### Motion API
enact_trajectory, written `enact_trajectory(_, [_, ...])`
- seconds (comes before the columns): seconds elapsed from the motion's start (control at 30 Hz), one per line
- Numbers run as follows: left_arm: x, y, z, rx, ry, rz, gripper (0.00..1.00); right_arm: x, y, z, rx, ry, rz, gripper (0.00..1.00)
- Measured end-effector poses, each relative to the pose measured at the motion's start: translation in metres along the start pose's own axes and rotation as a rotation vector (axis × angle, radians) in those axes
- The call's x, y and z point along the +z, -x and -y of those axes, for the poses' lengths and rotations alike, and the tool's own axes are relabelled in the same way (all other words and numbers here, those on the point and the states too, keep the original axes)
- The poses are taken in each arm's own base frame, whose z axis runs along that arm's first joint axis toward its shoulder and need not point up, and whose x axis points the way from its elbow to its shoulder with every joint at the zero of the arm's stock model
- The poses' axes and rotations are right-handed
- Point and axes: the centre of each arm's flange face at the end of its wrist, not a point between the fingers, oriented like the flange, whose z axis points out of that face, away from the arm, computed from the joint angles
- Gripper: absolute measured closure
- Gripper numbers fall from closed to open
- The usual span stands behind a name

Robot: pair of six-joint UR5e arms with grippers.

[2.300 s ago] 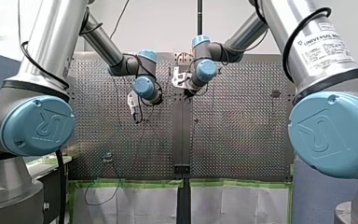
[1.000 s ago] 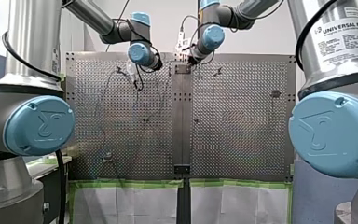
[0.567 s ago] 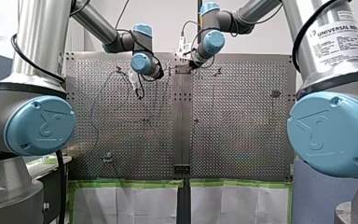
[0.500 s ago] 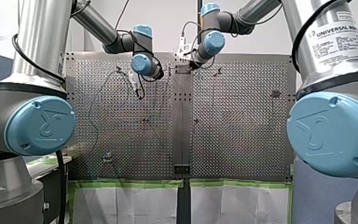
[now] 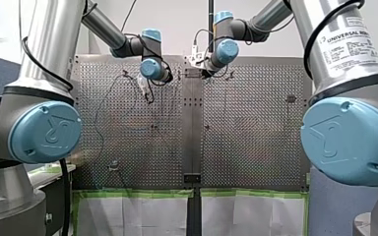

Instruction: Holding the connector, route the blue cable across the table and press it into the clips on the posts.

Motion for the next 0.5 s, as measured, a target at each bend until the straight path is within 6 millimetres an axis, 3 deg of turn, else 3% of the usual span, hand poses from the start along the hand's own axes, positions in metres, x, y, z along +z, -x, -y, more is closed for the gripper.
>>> enact_trajectory(0.17, [0.014, 0.005, -0.006, -0.005, 0.004, 0.008, 1.0, 0.004, -0.003, -0.008, 0.001, 0.003, -0.006, 1.0])
enact_trajectory(0.5, [0.037, -0.013, -0.018, 0.001, 0.015, -0.017, 1.0, 0.01, -0.008, -0.027, 0.004, 0.023, -0.017, 1.0])
